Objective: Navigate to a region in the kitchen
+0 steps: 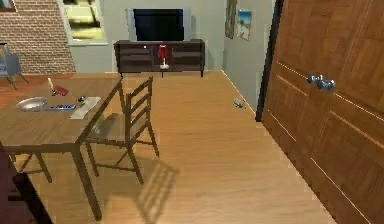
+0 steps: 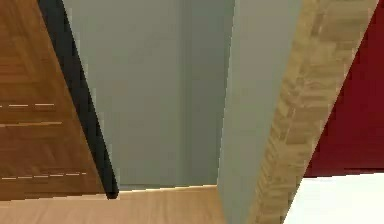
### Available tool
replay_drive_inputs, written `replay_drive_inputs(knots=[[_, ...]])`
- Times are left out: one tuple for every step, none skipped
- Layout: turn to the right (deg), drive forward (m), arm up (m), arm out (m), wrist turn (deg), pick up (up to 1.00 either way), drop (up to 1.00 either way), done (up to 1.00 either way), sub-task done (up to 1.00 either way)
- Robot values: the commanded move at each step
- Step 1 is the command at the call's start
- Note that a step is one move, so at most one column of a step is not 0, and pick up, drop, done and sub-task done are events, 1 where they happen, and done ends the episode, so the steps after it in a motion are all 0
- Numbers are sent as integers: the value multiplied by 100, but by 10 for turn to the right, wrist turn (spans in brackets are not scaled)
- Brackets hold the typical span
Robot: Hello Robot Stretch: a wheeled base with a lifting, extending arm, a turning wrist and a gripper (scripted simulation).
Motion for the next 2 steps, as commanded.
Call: replay_drive_inputs(knots=[[0,100,0,0,0,0,0,0,0],[0,95,0,0,0,0,0,0,0]])
